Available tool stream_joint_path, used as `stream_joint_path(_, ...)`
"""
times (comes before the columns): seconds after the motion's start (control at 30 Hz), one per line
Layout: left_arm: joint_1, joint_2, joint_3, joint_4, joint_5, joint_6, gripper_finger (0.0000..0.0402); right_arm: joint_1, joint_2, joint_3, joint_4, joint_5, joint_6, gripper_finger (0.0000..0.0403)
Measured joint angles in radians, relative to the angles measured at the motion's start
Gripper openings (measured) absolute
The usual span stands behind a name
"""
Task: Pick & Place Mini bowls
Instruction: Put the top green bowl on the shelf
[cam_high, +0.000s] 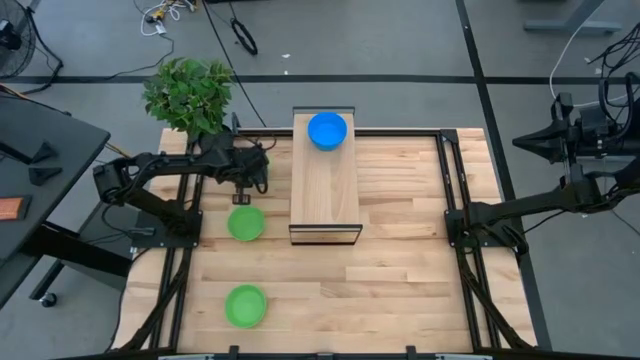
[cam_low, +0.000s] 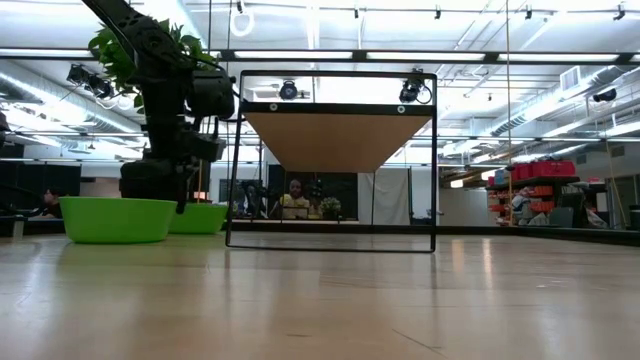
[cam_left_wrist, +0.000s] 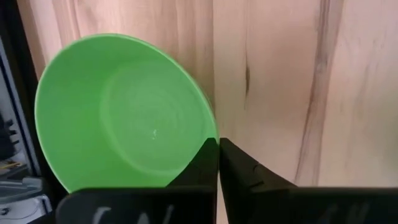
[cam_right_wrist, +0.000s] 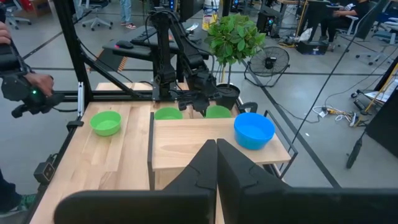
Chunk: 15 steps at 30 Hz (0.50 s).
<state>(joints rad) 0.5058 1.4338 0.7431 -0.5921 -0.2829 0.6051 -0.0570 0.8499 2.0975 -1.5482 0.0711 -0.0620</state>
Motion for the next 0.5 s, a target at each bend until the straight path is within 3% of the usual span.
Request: stream_joint_path(0.5,-0.020,-0.016,0.251,-0.201,-0.060,0.000,0.0001,0.000,0.000,0.000,0.000,0.000,0.000,0.0006)
